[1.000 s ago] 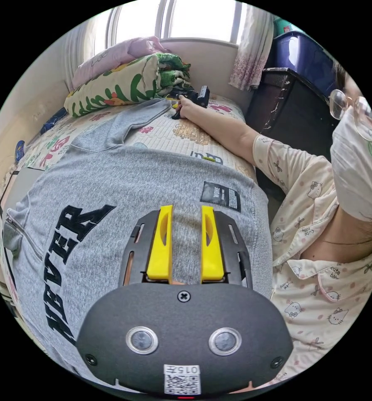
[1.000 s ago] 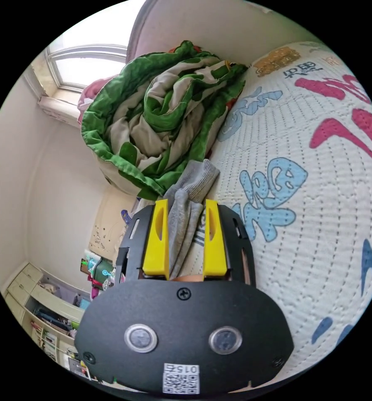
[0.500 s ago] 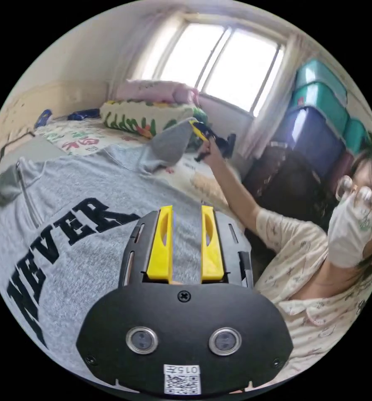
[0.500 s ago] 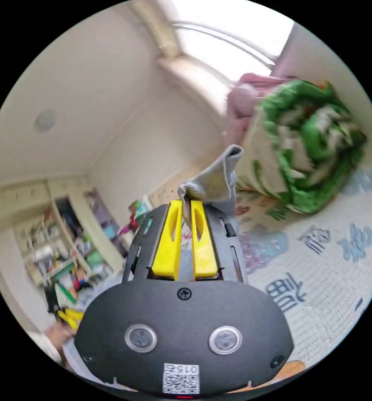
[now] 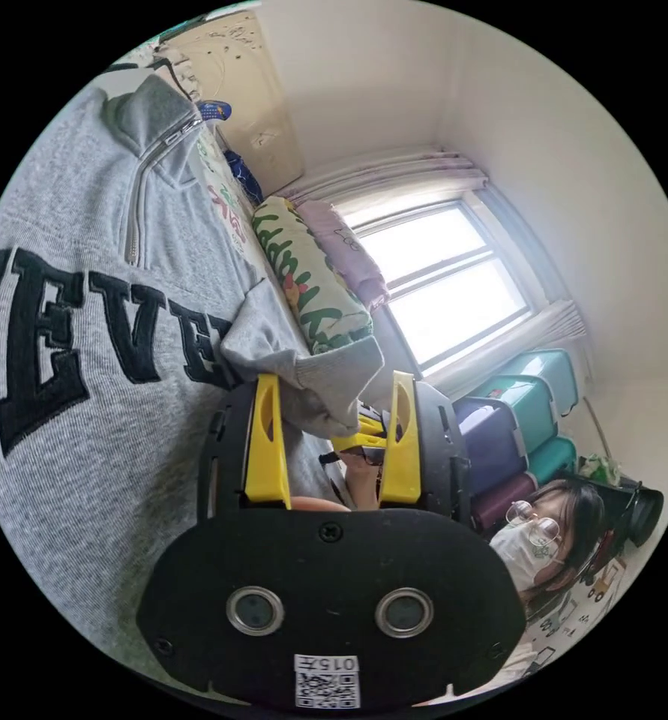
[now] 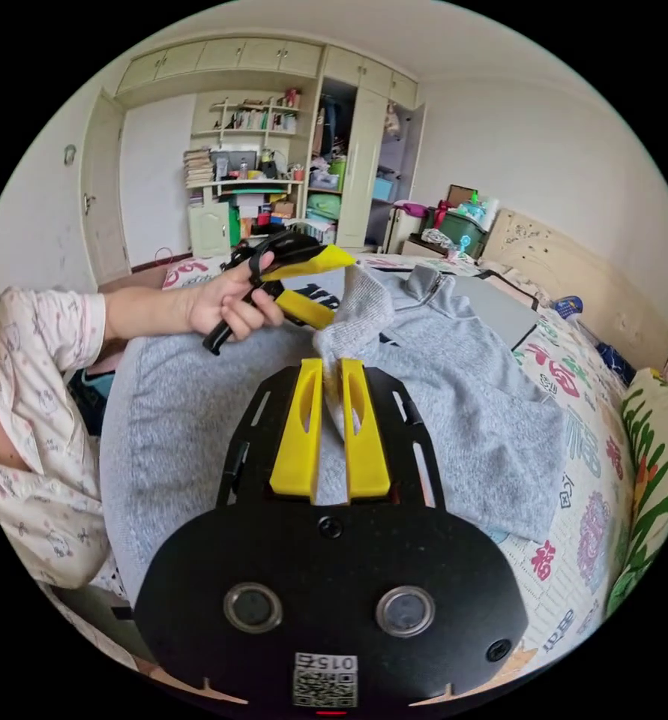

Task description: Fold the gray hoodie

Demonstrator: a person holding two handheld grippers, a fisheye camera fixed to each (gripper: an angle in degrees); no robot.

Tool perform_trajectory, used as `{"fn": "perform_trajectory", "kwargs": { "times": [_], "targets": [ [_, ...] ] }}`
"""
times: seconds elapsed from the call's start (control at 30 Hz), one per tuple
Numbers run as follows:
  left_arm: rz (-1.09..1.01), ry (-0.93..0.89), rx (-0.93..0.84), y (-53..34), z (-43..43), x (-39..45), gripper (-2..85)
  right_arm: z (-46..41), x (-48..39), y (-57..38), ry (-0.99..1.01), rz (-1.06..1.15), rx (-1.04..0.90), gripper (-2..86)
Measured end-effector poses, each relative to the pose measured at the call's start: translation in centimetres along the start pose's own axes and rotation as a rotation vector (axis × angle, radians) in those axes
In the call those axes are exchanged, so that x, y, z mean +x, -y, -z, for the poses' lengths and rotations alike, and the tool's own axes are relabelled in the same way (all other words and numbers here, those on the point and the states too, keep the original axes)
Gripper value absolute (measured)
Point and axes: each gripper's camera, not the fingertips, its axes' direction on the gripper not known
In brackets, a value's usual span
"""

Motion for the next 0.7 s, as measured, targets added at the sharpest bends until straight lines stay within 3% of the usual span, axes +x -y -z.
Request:
{"fn": "perform_trajectory", "kwargs": {
  "times": [0.37, 0.5, 0.6, 0.7],
  "targets": [
    [0.02, 0.049, -0.03, 3.6, -0.6, 4.3, 18.5, -3.3, -3.8, -5.8, 0.124, 0.08, 0.016, 8.1],
    [0.01, 0.097, -0.086, 4.3, -2.1, 5.7, 17.8, -1.9, -2.9, -7.9, 0.281, 0.096, 0.077, 9.6],
    [0.026, 0.14, -0.11, 4.5, -3.1, 6.1, 16.6, -3.0, -2.8, -9.1, 0.193, 0.053, 0.105, 9.1],
    [0.033, 0.177, -0.121, 4.1, -4.4, 6.4, 15.9, -7.1, -4.8, -8.8, 0.135, 0.095, -0.014, 9.9]
  ]
}}
